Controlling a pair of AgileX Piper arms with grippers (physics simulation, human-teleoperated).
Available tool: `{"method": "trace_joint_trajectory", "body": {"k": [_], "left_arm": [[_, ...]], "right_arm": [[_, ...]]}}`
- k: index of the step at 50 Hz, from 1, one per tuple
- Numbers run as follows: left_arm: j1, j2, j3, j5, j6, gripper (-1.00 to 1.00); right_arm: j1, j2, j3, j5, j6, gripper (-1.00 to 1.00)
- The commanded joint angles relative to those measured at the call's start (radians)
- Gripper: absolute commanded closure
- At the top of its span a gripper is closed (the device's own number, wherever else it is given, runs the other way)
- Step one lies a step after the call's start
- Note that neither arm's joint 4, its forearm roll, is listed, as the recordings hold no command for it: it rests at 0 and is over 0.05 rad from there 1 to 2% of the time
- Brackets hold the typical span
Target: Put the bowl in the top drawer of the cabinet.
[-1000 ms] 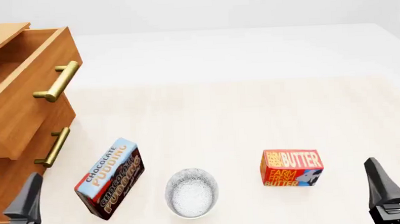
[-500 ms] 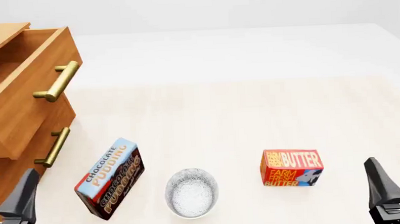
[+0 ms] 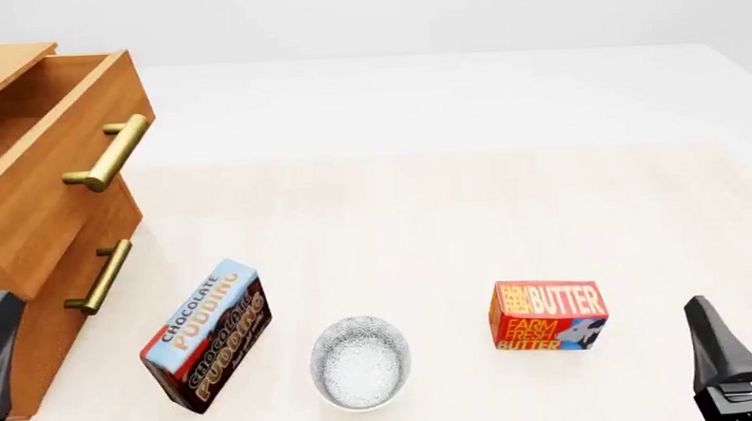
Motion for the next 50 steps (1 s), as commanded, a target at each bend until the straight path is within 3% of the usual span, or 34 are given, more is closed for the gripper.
{"method": "trace_joint_trajectory", "body": {"k": [1,8,32,50], "left_arm": [[-0.026,0.0,-0.087,0.046,0.033,-1.0],[-0.034,0.0,-0.152,0.099,0.03,-1.0],[-0.111,0.009,-0.332,0.237,0.129,-1.0],[-0.176,0.212,-0.533,0.321,0.167,-1.0]], "right_arm": [[0.0,0.0,0.0,0.0,0.0,-1.0],[0.0,0.0,0.0,0.0,0.0,-1.0],[0.0,0.0,0.0,0.0,0.0,-1.0],[0.0,0.0,0.0,0.0,0.0,-1.0]]}}
